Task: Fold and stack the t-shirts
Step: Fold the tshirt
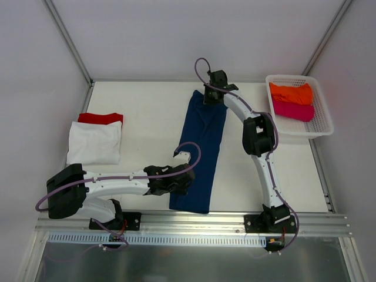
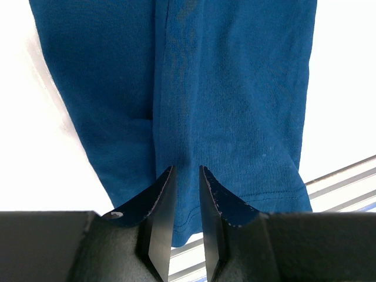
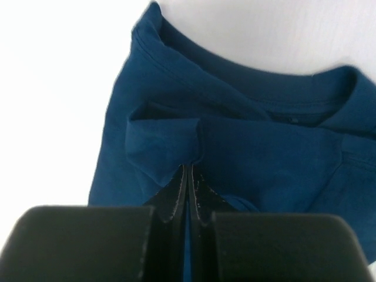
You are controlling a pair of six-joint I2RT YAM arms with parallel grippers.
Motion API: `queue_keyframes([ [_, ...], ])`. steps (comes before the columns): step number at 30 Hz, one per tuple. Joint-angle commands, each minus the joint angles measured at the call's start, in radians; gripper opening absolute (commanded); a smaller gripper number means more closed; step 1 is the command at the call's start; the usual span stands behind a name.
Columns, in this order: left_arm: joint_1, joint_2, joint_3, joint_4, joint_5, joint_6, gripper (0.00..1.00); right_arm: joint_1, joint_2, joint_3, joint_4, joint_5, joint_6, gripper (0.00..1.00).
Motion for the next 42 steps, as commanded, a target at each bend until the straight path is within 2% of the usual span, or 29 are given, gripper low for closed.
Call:
queue_keyframes([
  [1, -0.007, -0.008, 0.006, -0.014, -0.011, -0.019, 0.23, 0.005, -0.042, -0.021, 0.02, -0.037, -0.011, 0.01],
  [9, -0.007, -0.002, 0.0, -0.012, -0.003, -0.028, 0.22, 0.036, -0.108, -0.062, 0.014, -0.063, -0.017, 0.0],
  [18, -0.007, -0.035, -0.029, -0.012, 0.002, -0.043, 0.22, 0.097, -0.15, -0.033, -0.026, -0.053, -0.028, 0.0],
  [24, -0.007, -0.064, -0.058, -0.012, 0.006, -0.057, 0.22, 0.121, -0.127, 0.03, -0.069, -0.064, -0.023, 0.07],
  [26, -0.007, -0.074, -0.071, -0.012, 0.011, -0.063, 0.22, 0.128, -0.128, 0.028, -0.066, -0.066, -0.023, 0.18],
  [28, -0.008, -0.084, -0.078, -0.012, 0.011, -0.068, 0.22, 0.14, -0.13, 0.028, -0.064, -0.067, -0.028, 0.23],
  [29, -0.007, -0.089, -0.084, -0.012, 0.009, -0.069, 0.22, 0.144, -0.13, 0.03, -0.064, -0.067, -0.029, 0.28],
  [30, -0.008, -0.092, -0.091, -0.011, 0.012, -0.069, 0.21, 0.151, -0.13, 0.033, -0.066, -0.067, -0.031, 0.4],
  [33, -0.007, -0.109, -0.104, -0.012, 0.012, -0.077, 0.21, 0.157, -0.139, 0.028, -0.067, -0.055, -0.033, 0.54],
  [42, -0.008, -0.164, -0.147, -0.012, 0.0, -0.098, 0.21, 0.161, -0.222, -0.065, -0.043, 0.039, -0.071, 0.56],
])
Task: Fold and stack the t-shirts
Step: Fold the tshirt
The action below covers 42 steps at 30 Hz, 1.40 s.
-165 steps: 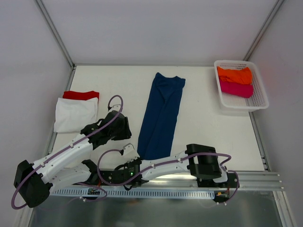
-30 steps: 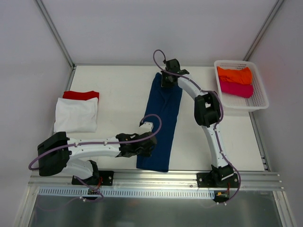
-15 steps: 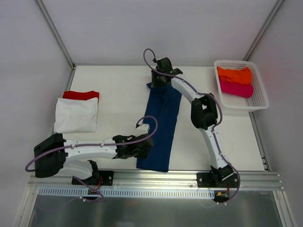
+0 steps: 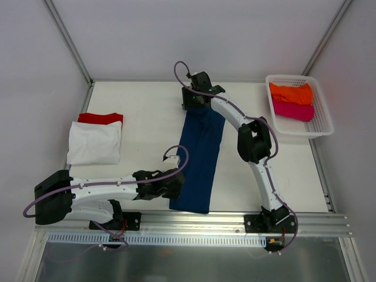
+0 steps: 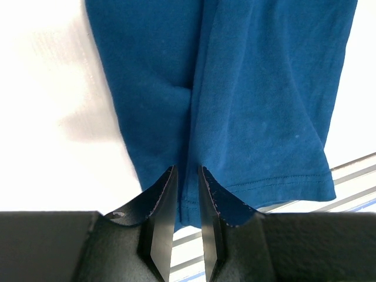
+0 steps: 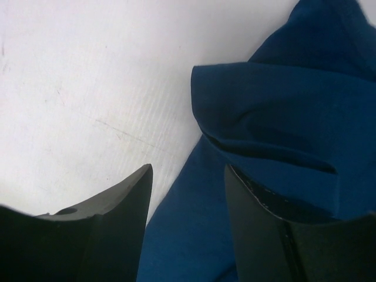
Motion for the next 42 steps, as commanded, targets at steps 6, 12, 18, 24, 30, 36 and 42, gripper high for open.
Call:
queue_keyframes([
  [6, -0.008, -0.042, -0.03, -0.008, -0.004, -0.029, 0.21, 0.002, -0.093, 0.006, 0.005, -0.013, -0.007, 0.54],
  [12, -0.007, -0.047, -0.032, -0.009, -0.001, -0.032, 0.21, 0.005, -0.05, 0.036, 0.004, -0.014, -0.006, 0.54],
  [18, -0.008, -0.048, -0.033, -0.009, -0.003, -0.029, 0.21, 0.004, 0.014, 0.109, -0.001, 0.003, -0.027, 0.56],
  [24, -0.007, -0.05, -0.038, -0.011, 0.002, -0.032, 0.21, -0.012, 0.049, 0.155, -0.013, 0.047, -0.022, 0.56],
  [30, -0.007, -0.057, -0.042, -0.009, 0.003, -0.031, 0.22, -0.018, -0.061, -0.03, 0.015, 0.166, -0.032, 0.56],
  [36, -0.008, -0.054, -0.042, -0.011, 0.009, -0.029, 0.21, -0.044, -0.147, -0.145, 0.013, 0.277, -0.05, 0.56],
  [42, -0.008, -0.064, -0.051, -0.009, 0.008, -0.036, 0.21, -0.064, -0.225, -0.23, 0.019, 0.318, -0.061, 0.56],
])
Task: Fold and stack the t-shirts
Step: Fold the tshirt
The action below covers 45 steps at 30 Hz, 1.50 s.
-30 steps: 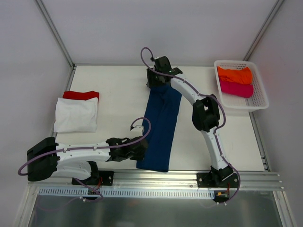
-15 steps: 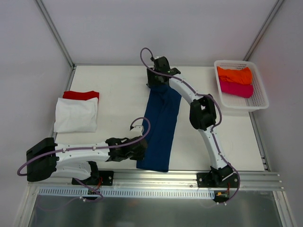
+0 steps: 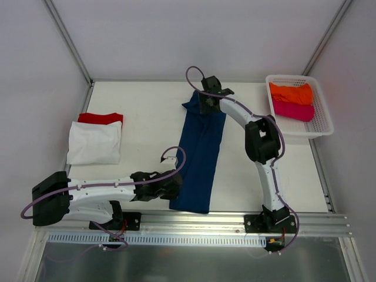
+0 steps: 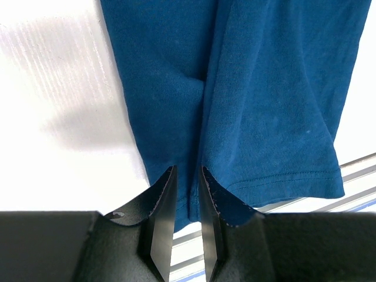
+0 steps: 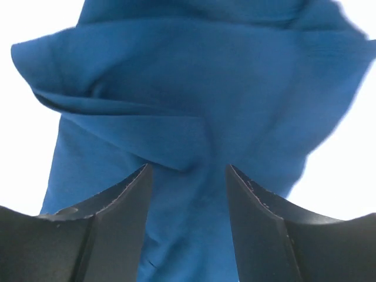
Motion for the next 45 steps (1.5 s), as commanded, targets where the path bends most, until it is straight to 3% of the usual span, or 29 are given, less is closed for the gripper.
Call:
queue_keyframes([
  [1, -0.008, -0.025, -0.013, -0.01, 0.004, -0.013, 0.21, -0.007, -0.152, -0.026, 0.011, 0.067, -0.029, 0.56],
  [12, -0.008, -0.002, -0.005, -0.009, 0.009, -0.016, 0.21, -0.007, -0.16, -0.119, 0.039, 0.02, -0.017, 0.56],
  [32, -0.008, -0.059, -0.036, -0.01, -0.003, -0.035, 0.21, -0.021, -0.06, -0.058, 0.046, -0.095, 0.029, 0.53],
  [34, -0.008, -0.062, -0.037, -0.01, -0.003, -0.036, 0.21, -0.021, -0.06, -0.058, 0.046, -0.095, 0.029, 0.45],
  [36, -0.007, -0.066, -0.039, -0.01, -0.003, -0.035, 0.21, -0.021, -0.06, -0.059, 0.048, -0.097, 0.029, 0.29],
  [39, -0.008, -0.07, -0.043, -0.01, -0.005, -0.036, 0.21, -0.024, -0.052, -0.053, 0.046, -0.107, 0.029, 0.19],
  [42, -0.008, -0.074, -0.048, -0.01, -0.003, -0.038, 0.21, -0.024, -0.045, -0.05, 0.046, -0.117, 0.031, 0.19],
  [45, -0.008, -0.08, -0.051, -0.01, -0.003, -0.039, 0.21, -0.024, -0.046, -0.053, 0.045, -0.11, 0.029, 0.25],
])
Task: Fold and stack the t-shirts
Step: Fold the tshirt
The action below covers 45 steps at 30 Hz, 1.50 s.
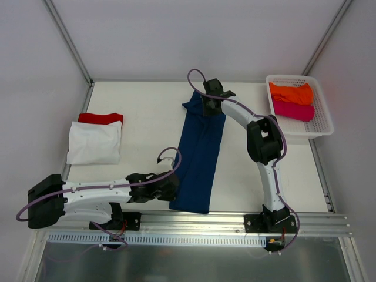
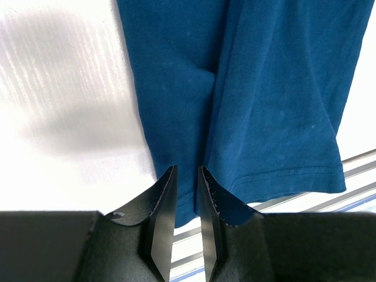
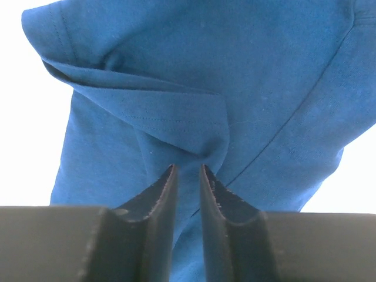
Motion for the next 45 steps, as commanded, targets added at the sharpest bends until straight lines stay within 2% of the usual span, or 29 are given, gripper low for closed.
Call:
queue_keyframes([
  [1, -0.008, -0.028, -0.016, -0.009, -0.003, -0.015, 0.21, -0.007, 0.001, 0.037, 0.011, -0.005, 0.0, 0.28],
  [2, -0.008, -0.03, -0.017, -0.009, -0.005, -0.017, 0.21, -0.005, -0.002, 0.036, 0.01, -0.002, 0.0, 0.32],
  [8, -0.008, -0.036, -0.022, -0.009, -0.006, -0.02, 0.22, -0.007, -0.017, 0.037, 0.001, 0.022, -0.004, 0.35],
  [39, -0.008, -0.041, -0.034, -0.013, -0.003, -0.027, 0.22, -0.01, 0.066, 0.101, -0.049, 0.049, -0.014, 0.37],
  [42, -0.007, -0.038, -0.034, -0.014, -0.005, -0.024, 0.22, -0.008, 0.063, 0.097, -0.049, 0.052, -0.02, 0.22],
  [43, -0.007, -0.036, -0.034, -0.014, -0.005, -0.024, 0.23, -0.008, 0.063, 0.097, -0.047, 0.05, -0.02, 0.08],
  [44, -0.007, -0.035, -0.034, -0.014, -0.005, -0.024, 0.23, -0.008, 0.063, 0.097, -0.047, 0.05, -0.02, 0.02],
  [45, -0.007, -0.032, -0.033, -0.016, -0.003, -0.024, 0.23, -0.008, 0.06, 0.095, -0.047, 0.052, -0.021, 0.01],
])
